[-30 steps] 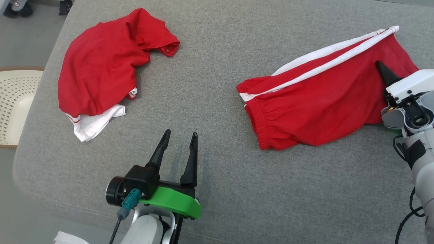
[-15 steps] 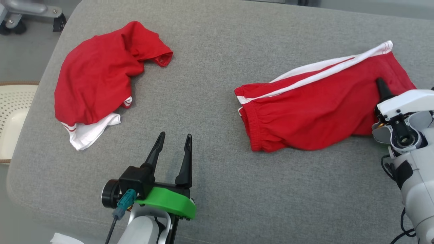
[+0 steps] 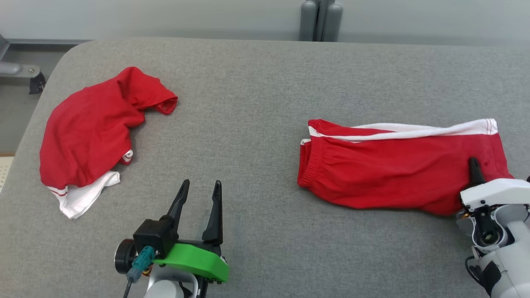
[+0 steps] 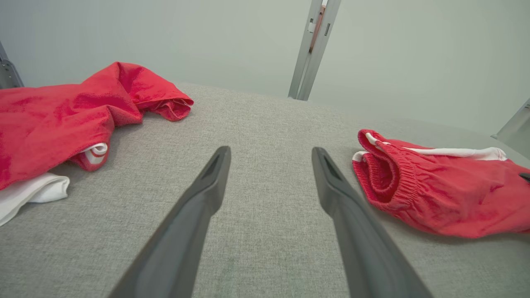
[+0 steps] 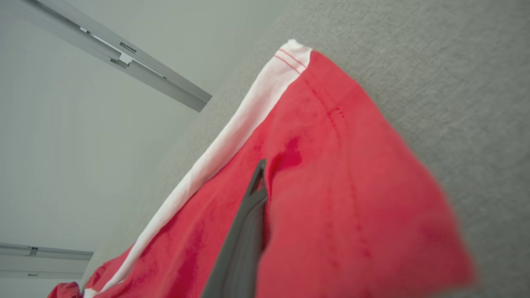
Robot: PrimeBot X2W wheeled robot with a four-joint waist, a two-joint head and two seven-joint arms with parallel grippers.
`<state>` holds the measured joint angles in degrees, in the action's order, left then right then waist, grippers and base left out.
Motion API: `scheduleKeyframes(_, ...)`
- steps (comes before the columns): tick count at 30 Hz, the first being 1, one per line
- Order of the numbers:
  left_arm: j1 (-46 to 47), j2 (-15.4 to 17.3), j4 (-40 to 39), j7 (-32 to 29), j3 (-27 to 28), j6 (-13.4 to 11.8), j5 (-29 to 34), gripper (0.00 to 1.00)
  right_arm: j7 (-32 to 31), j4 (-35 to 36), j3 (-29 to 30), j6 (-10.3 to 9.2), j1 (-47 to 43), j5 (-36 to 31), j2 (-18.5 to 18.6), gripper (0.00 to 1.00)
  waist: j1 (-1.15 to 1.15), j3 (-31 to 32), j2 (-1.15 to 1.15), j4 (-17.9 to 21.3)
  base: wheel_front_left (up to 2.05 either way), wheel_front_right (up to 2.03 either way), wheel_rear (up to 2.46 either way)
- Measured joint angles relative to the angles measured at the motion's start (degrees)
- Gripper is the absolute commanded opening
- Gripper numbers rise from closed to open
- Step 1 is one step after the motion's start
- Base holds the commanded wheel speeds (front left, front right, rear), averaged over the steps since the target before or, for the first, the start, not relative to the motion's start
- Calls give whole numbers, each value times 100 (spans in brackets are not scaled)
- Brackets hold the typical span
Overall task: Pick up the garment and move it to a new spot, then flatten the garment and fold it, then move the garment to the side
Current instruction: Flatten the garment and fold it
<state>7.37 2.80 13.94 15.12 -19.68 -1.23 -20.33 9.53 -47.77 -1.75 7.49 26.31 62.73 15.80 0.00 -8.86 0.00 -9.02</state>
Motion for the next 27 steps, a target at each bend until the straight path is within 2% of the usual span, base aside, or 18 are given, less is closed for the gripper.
scheduleKeyframes(5, -135, 0, -8, 0, 59, 22, 0, 100, 279, -62, -45, 0, -335, -177, 4, 0, 0, 236, 0, 272, 0, 0, 0)
scheduleKeyframes(14, -238, 0, 76, 0, 81, 80, 34, 100, 515, -422, -8, 0, -395, -611, -94, 0, 0, 572, 0, 576, 0, 0, 0)
scheduleKeyframes(20, -276, 0, 151, 0, 49, 134, 57, 100, 543, -463, 43, 0, -224, -864, -114, 0, 0, 681, 0, 571, 0, 0, 0)
scheduleKeyframes(27, -323, 0, 260, 0, 32, 172, 73, 100, 552, 15, -77, 0, -96, -1266, -243, 0, 0, 769, 0, 414, 0, 0, 0)
